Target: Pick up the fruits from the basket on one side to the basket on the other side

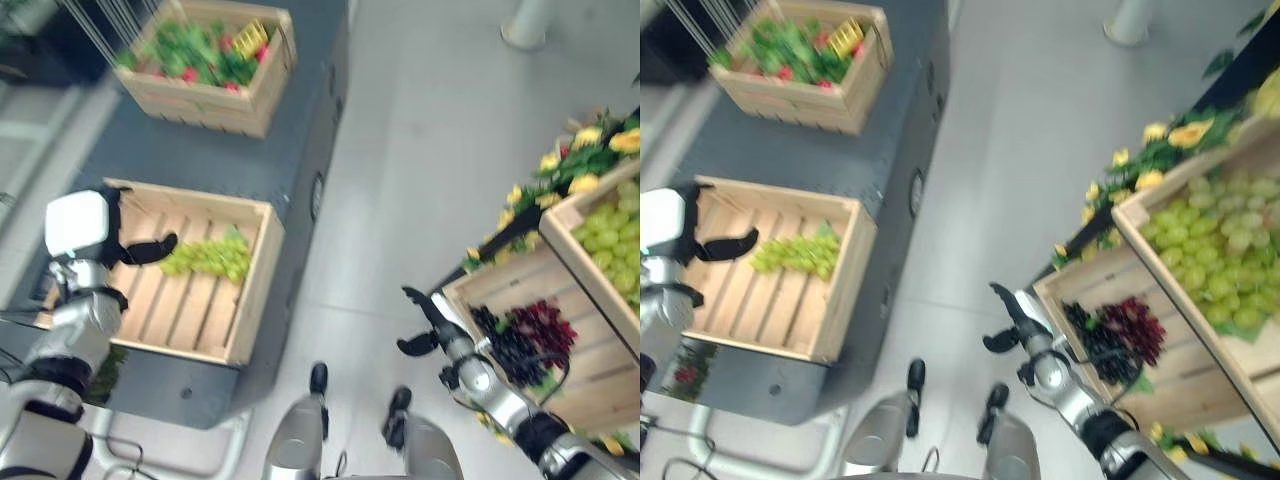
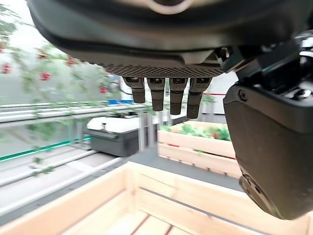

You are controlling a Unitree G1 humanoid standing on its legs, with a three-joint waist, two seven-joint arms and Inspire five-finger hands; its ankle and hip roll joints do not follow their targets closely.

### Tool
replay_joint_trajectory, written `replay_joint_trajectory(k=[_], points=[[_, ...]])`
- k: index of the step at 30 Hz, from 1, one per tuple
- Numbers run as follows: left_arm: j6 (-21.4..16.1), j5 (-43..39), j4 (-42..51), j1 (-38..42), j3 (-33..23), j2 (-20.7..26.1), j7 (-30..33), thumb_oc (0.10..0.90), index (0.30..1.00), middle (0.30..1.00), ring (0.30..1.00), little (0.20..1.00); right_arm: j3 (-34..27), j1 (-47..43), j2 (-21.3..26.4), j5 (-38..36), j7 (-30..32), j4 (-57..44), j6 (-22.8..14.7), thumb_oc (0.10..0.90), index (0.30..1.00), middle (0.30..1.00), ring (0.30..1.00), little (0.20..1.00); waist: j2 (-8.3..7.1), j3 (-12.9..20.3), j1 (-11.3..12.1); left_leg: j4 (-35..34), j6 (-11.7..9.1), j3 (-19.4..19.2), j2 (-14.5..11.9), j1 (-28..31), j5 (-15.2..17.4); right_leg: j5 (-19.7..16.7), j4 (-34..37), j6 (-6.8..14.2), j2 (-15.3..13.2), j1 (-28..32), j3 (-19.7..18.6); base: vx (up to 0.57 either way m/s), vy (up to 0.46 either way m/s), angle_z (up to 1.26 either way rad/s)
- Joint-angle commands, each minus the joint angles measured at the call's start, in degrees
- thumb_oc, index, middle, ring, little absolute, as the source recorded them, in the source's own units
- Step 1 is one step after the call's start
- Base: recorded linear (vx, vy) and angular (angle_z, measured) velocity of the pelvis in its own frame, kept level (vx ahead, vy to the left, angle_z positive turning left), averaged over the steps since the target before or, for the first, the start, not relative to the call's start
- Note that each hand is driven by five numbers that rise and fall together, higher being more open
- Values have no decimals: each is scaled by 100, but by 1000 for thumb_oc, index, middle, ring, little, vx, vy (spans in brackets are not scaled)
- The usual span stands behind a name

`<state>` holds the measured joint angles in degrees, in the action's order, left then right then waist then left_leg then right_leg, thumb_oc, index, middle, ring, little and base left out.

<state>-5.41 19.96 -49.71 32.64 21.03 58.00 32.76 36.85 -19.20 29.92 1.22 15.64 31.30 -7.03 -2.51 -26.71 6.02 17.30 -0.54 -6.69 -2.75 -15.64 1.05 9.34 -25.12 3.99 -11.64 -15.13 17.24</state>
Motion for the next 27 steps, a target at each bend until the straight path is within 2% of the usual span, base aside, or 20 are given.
replay_joint_trajectory(k=[1, 4, 11, 15, 21, 24, 27], points=[[218, -277, -32, 240, -361, 500, 546, 800, 900, 900, 900, 900, -143, 121, 338, -188, -73, -593, -392, 800, 900, 900, 900, 900, 127, -152, -133, 1423, 238, -240, 29, -376, 1265, 717, -963, -316, 61, -133, -39, -105, 140, 9], [366, -278, 20, 482, -237, 565, 596, 800, 900, 900, 900, 900, -144, 38, 453, -169, -108, -631, -395, 800, 900, 900, 900, 900, 63, -307, -157, 1935, 289, -266, 3, -812, 1437, 873, -1472, -390, 9, -534, -60, -92, 119, 1], [597, -24, -165, 1171, 279, 792, 487, 800, 900, 900, 900, 900, -153, -134, 598, -227, -136, -657, -370, 800, 900, 900, 900, 900, -15, -308, -240, 2663, 354, -289, -120, -1636, 1705, 1044, -2199, -450, -22, -1412, -153, -62, 77, 8], [569, 143, -280, 1431, 510, 828, 336, 800, 900, 900, 900, 900, -166, -182, 548, -180, -91, -560, -483, 800, 900, 900, 900, 900, -60, -308, -264, 2778, 356, -282, -180, -1815, 1763, 1045, -2260, -440, 6, -1593, -171, -53, 27, 0], [227, 250, -258, 1457, 759, 854, -190, 800, 900, 900, 900, 900, -188, -305, 604, -125, -200, -514, -456, 800, 900, 900, 900, 900, -27, -308, -308, 2742, 340, -321, -210, -1855, 1754, 975, -2147, -398, 42, -1651, -217, -44, 42, 1], [195, 526, -254, 1487, 852, 940, -172, 800, 900, 900, 900, 900, -208, -308, 710, -161, -271, -573, -392, 800, 900, 900, 900, 900, -2, -308, -354, 2753, 328, -366, -251, -1881, 1757, 959, -2114, -389, 37, -1677, -237, -25, 77, -2], [330, 755, -229, 1649, 1025, 1053, 83, 800, 900, 900, 900, 900, -229, -281, 764, -222, -338, -543, -412, 800, 900, 900, 900, 900, -21, -308, -387, 2764, 324, -391, -297, -1935, 1747, 917, -2095, -374, 44, -1730, -243, -3, 51, -2]])
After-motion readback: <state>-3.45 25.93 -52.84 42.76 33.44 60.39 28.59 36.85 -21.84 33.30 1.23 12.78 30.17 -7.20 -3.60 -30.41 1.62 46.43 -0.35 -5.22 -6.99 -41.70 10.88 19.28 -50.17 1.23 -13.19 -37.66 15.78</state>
